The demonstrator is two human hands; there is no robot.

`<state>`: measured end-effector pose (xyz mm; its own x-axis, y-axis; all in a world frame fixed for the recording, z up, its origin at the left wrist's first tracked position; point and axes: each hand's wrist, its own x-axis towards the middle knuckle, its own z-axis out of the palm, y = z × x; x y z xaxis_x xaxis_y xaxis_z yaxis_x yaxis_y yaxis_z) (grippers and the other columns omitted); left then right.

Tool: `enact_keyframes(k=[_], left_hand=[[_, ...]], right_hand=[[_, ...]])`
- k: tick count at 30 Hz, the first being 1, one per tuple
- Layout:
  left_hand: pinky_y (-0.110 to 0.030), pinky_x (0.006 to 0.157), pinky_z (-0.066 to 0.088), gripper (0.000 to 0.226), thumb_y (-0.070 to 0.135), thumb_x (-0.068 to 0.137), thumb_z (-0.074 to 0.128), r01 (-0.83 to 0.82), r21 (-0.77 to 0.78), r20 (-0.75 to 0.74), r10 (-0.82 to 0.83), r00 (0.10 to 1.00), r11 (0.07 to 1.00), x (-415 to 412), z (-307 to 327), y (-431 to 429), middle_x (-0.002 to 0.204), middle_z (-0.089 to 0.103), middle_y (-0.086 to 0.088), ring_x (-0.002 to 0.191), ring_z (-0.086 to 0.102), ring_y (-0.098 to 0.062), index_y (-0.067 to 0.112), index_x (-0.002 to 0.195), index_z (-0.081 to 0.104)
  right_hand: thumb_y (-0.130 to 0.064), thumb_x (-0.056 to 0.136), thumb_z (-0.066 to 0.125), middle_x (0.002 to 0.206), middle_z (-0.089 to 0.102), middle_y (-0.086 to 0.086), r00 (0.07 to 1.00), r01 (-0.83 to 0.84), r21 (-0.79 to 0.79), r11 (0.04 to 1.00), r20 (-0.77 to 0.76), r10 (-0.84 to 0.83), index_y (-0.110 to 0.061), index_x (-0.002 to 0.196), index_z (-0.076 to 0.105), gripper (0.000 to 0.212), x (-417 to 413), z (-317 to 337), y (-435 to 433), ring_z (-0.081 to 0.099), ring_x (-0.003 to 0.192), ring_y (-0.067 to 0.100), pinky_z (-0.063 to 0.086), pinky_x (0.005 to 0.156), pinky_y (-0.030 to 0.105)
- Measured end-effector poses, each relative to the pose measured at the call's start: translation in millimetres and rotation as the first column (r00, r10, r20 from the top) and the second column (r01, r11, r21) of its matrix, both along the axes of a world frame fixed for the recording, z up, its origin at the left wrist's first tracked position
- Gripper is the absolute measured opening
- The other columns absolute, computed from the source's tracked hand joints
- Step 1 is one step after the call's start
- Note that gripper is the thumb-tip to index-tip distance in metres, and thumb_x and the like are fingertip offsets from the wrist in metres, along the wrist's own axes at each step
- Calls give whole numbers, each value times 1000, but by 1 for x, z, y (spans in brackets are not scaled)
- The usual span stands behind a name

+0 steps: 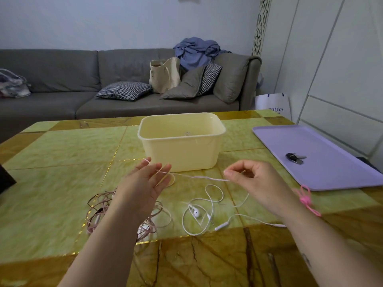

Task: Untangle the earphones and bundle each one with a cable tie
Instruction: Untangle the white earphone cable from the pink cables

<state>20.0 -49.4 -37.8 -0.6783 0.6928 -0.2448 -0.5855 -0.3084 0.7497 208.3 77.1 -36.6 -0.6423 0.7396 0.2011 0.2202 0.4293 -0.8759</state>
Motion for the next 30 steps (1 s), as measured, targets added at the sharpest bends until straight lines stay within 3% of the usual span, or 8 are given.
enact_keyframes(k=[5, 8, 11, 16, 19, 22, 25, 30], left_hand=[[-41, 99, 43, 57, 10, 91, 57, -35, -276, -268, -42, 963, 961, 1, -4, -1, 113, 59, -11, 107, 56, -23, 4, 142, 33], [-27, 79, 46, 36, 29, 89, 61, -158, -608, -657, -381, 651, 778, 4, -6, -6, 87, 63, 9, 81, 58, -6, 19, 123, 58], [-19, 57, 41, 20, 25, 93, 53, -301, -602, -781, -468, 413, 740, 6, -4, -7, 74, 62, 12, 60, 51, 4, 28, 108, 67], [-17, 98, 34, 48, 23, 88, 61, -88, -534, -845, -530, 72, 841, 22, -7, -5, 122, 49, 27, 114, 44, 7, 40, 131, 48], [-6, 82, 40, 32, 27, 88, 60, 42, -594, -804, -592, -53, 803, 42, -11, -1, 108, 59, 29, 102, 54, 9, 42, 116, 56], [-26, 71, 49, 10, 31, 91, 56, 7, -527, -838, -521, 164, 850, 42, -9, 4, 78, 68, 9, 78, 64, -13, 30, 89, 66], [-32, 74, 48, 13, 31, 90, 60, -67, -393, -826, -321, 463, 917, 21, -2, 2, 67, 67, 7, 72, 63, -17, 24, 82, 68], [-34, 87, 48, 14, 21, 73, 72, 262, -210, -533, -335, 777, 942, 1, 6, -10, 60, 57, 2, 64, 58, -13, 10, 79, 66]], right_hand=[[-31, 78, 75, 78, 65, -23, 982, -54, 85, 995, 183, 37, -31, 86, 70, 9, 3, 0, -1, 53, 59, -9, 39, 63, 7], [-27, 82, 72, 84, 65, -18, 893, -144, 106, 984, 442, 83, -25, 95, 71, 13, 3, -6, -2, 51, 62, -22, 37, 61, 2], [-27, 85, 69, 86, 66, -17, 800, -214, 61, 975, 583, 139, -22, 96, 73, 12, 3, -11, -3, 50, 56, -21, 36, 53, 2], [-28, 85, 69, 76, 68, -18, 910, -223, 15, 975, 363, 202, -29, 87, 72, 4, -2, -4, -10, 57, 68, -16, 40, 63, 5], [-23, 85, 69, 83, 73, -10, 961, -241, -52, 969, 125, 246, -26, 88, 74, 6, -4, 2, -16, 67, 79, 3, 52, 74, 17], [-24, 83, 70, 79, 73, -6, 993, -113, 54, 992, 33, 111, -29, 83, 74, 6, -2, 2, -8, 62, 69, 26, 52, 67, 32], [-24, 84, 69, 70, 69, -17, 998, -53, 96, 994, 34, 50, -29, 83, 73, 7, 2, -2, 3, 40, 46, 3, 39, 52, 12], [-25, 88, 65, 59, 62, -16, 998, 15, 116, 993, 58, -22, -27, 82, 70, 8, -2, -11, 13, 44, 46, -1, 34, 49, 10]])
